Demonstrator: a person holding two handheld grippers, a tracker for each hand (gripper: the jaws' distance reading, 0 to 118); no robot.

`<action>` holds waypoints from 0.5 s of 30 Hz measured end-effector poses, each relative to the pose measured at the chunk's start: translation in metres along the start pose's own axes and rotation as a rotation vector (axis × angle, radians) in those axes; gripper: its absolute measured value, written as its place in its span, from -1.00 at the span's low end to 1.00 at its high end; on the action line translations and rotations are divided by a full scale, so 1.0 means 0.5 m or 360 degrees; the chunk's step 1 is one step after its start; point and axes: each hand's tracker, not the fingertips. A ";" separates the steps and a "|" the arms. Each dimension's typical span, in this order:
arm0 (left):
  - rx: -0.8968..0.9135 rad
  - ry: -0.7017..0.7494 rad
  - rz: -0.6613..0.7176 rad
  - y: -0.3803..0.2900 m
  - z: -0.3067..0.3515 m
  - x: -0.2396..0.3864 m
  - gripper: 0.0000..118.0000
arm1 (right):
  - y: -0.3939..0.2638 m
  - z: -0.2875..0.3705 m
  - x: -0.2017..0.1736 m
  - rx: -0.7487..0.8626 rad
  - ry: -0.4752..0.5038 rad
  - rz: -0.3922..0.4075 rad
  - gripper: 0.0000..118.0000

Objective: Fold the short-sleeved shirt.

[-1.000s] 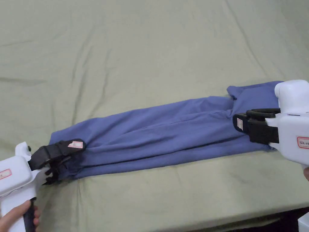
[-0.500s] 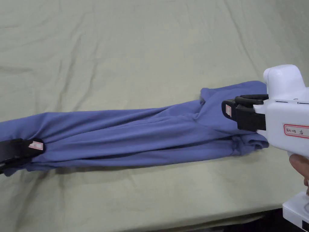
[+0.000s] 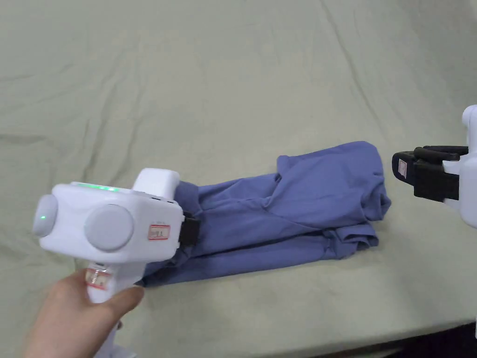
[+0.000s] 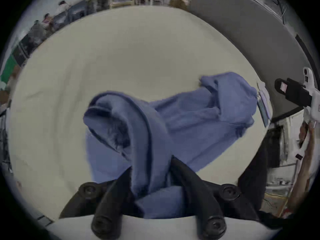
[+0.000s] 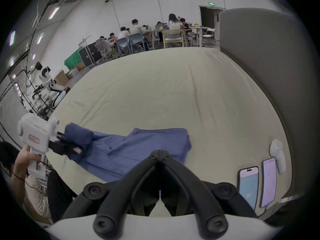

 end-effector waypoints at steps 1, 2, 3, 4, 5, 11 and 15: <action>-0.0034 -0.0073 0.0059 0.006 -0.025 -0.001 -0.90 | -0.007 0.006 0.012 0.0000 -0.0009 -0.0019 -0.96; -0.0054 -0.0126 0.0152 0.012 -0.046 -0.009 -0.90 | -0.014 0.011 0.021 -0.0001 -0.0016 -0.0042 -0.96; -0.0076 -0.0161 0.0227 0.017 -0.058 -0.020 -0.86 | -0.018 0.014 0.028 -0.0004 -0.0018 -0.0062 -0.96; -0.0076 -0.0237 0.0319 0.022 -0.066 -0.029 -0.72 | -0.025 0.018 0.035 0.0001 -0.0022 -0.0086 -0.96; -0.0068 -0.0360 0.0414 0.020 -0.070 -0.049 -0.42 | -0.032 0.019 0.041 0.0002 -0.0018 -0.0113 -0.96; 0.0183 -0.0218 0.0433 -0.020 0.091 -0.084 0.28 | -0.035 0.007 0.046 -0.0031 -0.0016 -0.0132 -0.96; 0.0243 0.0219 0.0300 -0.037 0.156 -0.084 -0.14 | -0.019 -0.007 0.038 -0.0037 -0.0014 -0.0097 -0.96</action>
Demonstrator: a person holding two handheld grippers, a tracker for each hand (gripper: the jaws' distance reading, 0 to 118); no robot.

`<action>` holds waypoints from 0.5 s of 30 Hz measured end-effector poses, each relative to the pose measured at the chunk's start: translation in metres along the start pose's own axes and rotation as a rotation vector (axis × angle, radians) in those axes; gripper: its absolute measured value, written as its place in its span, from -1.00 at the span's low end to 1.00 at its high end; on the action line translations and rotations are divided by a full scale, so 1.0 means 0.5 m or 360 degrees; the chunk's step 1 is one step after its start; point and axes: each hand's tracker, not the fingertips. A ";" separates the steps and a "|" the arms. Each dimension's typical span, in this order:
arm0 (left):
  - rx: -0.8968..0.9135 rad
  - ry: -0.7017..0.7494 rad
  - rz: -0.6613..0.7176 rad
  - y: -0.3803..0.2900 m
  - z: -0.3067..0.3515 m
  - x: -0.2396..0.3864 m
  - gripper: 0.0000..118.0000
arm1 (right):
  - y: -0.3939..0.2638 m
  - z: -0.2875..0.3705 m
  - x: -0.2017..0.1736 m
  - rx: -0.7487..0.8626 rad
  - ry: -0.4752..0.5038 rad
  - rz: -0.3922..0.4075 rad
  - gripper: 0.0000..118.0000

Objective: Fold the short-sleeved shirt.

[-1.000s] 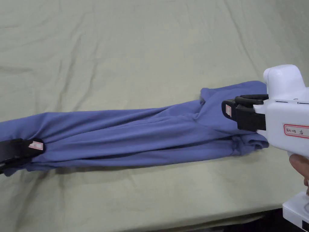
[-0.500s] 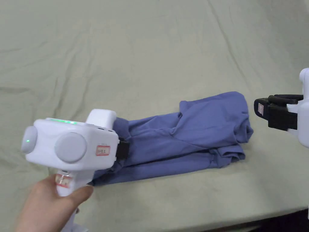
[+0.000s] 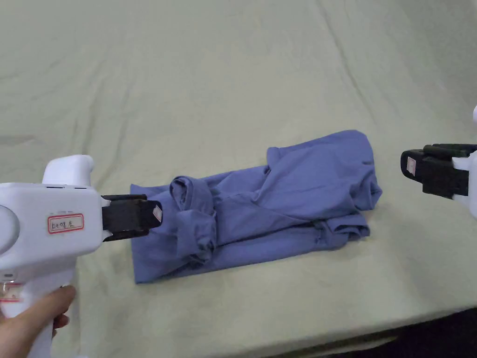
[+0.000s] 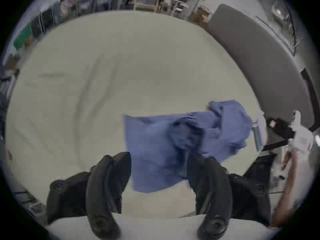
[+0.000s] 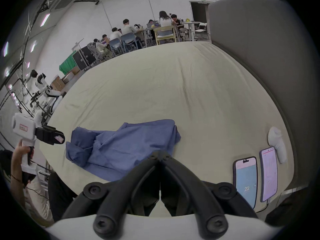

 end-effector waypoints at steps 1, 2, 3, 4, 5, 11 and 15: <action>0.0015 -0.0026 -0.0053 0.004 -0.005 0.003 -0.87 | 0.002 -0.001 -0.003 0.0002 0.0007 0.0006 -0.96; 0.0004 -0.0084 -0.0026 0.007 -0.032 -0.004 -1.00 | 0.005 -0.003 -0.006 0.0004 0.0018 0.0010 -0.96; -0.0001 -0.0109 0.0056 0.006 -0.055 -0.004 -1.00 | 0.005 -0.004 -0.009 0.0005 0.0023 0.0012 -0.96; -0.0048 -0.0107 0.0114 0.010 -0.086 -0.003 -1.00 | 0.007 -0.006 -0.013 0.0002 0.0027 0.0018 -0.96; -0.0056 -0.0107 0.0108 0.013 -0.116 0.001 -1.00 | 0.008 -0.007 -0.016 -0.0003 0.0029 0.0024 -0.96; -0.0168 -0.0207 0.0002 0.009 -0.221 0.149 -1.00 | 0.004 -0.021 -0.015 -0.0057 -0.0014 0.0047 -0.96; -0.0138 0.0091 -0.0331 0.013 -0.224 0.271 -1.00 | 0.002 -0.027 -0.005 -0.0080 -0.0035 0.0037 -0.96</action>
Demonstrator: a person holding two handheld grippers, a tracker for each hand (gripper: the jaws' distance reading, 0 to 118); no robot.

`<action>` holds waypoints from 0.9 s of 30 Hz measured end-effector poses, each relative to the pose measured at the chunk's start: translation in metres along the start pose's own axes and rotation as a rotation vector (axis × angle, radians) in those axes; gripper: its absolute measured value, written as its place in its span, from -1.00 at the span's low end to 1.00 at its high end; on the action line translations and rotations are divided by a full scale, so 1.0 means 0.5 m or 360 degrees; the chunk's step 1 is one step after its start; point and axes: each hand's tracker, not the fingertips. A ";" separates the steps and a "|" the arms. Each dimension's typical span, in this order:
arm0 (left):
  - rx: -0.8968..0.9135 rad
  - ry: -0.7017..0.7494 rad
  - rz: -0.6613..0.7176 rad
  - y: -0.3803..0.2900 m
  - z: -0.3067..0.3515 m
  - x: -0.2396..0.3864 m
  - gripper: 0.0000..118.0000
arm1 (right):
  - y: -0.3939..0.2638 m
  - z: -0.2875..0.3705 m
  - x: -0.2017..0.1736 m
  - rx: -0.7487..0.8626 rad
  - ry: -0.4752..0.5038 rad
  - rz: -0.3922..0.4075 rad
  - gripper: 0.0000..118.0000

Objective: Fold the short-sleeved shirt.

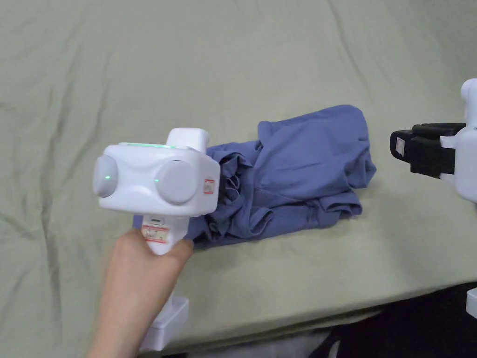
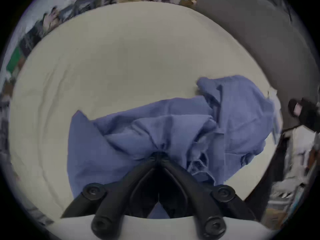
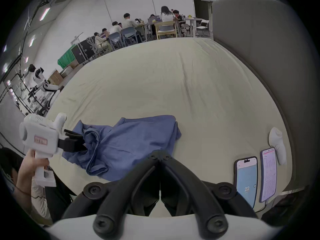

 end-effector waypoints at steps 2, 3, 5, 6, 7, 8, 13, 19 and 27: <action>0.0007 0.0097 -0.0194 0.007 0.006 0.039 -1.00 | 0.001 -0.003 0.004 -0.0003 -0.0004 -0.0010 -0.96; 0.0013 0.0088 -0.0265 0.011 0.010 0.052 -1.00 | 0.002 -0.003 0.004 -0.0007 -0.0007 -0.0011 -0.96; 0.0007 0.0074 -0.0285 0.013 0.031 0.057 -1.00 | 0.003 0.002 0.004 -0.0001 -0.0011 -0.0009 -0.96; 0.0035 0.0010 -0.0293 0.011 0.046 0.053 -1.00 | 0.004 0.006 0.004 0.0003 -0.0008 -0.0009 -0.96; 0.0070 -0.0136 -0.0257 0.007 0.070 0.041 -1.00 | 0.005 0.011 0.002 0.0010 -0.0006 -0.0008 -0.96; 0.0094 -0.0313 -0.0161 0.006 0.089 0.024 -1.00 | 0.006 0.016 0.000 0.0018 -0.0007 -0.0003 -0.96; 0.0299 -0.1346 0.0407 -0.016 0.163 -0.164 -1.00 | 0.010 0.040 -0.007 0.0037 -0.0010 0.0011 -0.96; 0.0276 -0.1206 0.0836 -0.120 0.118 -0.478 0.82 | 0.003 0.054 -0.020 0.0037 0.0002 -0.0004 -0.96; 0.0059 -0.1293 0.0771 -0.155 -0.067 -0.427 0.82 | -0.010 0.024 -0.058 -0.0029 0.0048 0.0001 -0.96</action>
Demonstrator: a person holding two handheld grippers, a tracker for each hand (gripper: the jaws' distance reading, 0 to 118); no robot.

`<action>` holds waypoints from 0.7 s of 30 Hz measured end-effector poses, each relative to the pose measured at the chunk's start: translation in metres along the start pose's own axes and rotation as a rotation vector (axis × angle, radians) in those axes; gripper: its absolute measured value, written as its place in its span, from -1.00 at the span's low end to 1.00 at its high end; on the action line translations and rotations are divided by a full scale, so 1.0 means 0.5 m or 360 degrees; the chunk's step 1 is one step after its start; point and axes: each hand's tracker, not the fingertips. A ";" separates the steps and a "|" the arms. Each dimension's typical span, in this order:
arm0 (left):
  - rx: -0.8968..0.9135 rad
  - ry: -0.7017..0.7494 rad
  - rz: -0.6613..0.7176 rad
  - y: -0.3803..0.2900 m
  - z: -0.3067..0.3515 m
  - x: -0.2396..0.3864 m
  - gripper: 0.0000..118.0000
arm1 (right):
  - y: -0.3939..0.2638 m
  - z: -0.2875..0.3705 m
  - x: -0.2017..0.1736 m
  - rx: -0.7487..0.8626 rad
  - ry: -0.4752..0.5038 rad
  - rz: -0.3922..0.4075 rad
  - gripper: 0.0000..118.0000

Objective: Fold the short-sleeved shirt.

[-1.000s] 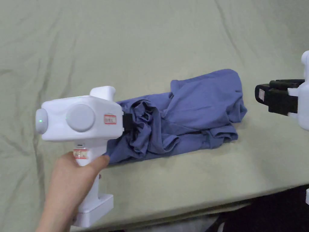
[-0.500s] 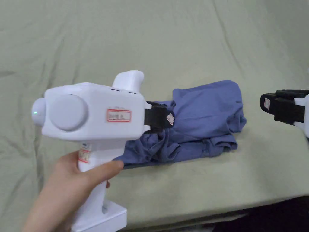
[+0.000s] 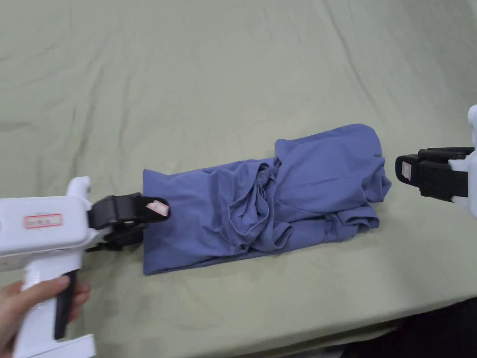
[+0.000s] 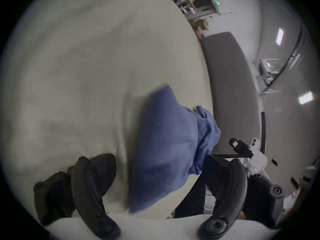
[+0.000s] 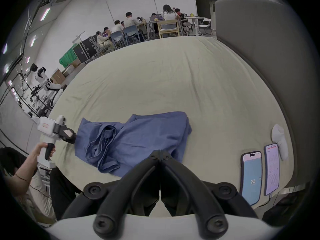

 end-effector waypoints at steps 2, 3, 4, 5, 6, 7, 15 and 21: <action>0.0055 0.0046 -0.0138 -0.005 -0.032 0.024 0.92 | 0.000 -0.006 -0.006 -0.0010 0.0013 -0.0001 -0.96; 0.0104 0.0074 -0.0106 -0.011 -0.039 0.032 0.91 | -0.001 -0.008 -0.007 -0.0012 0.0017 0.0001 -0.96; 0.0090 0.0085 -0.0017 -0.004 -0.028 0.033 0.86 | -0.001 -0.010 -0.009 -0.0016 0.0022 0.0002 -0.96; 0.0114 0.0066 0.0012 0.001 -0.010 0.032 0.26 | -0.001 -0.010 -0.010 -0.0017 0.0022 0.0007 -0.96; 0.0160 0.0170 0.0045 0.001 0.015 0.028 -0.77 | -0.001 -0.012 -0.010 -0.0016 0.0026 0.0014 -0.96; 0.0186 0.0325 0.0069 -0.009 0.042 0.005 -0.84 | -0.001 -0.016 -0.009 -0.0019 0.0031 0.0018 -0.96; 0.0257 0.0090 0.0085 -0.026 0.119 0.054 -0.84 | 0.001 -0.001 0.002 -0.0015 0.0012 0.0025 -0.96; 0.0440 0.0549 0.0128 -0.030 0.278 0.111 -0.84 | 0.005 0.009 0.035 0.0019 -0.0005 0.0000 -0.96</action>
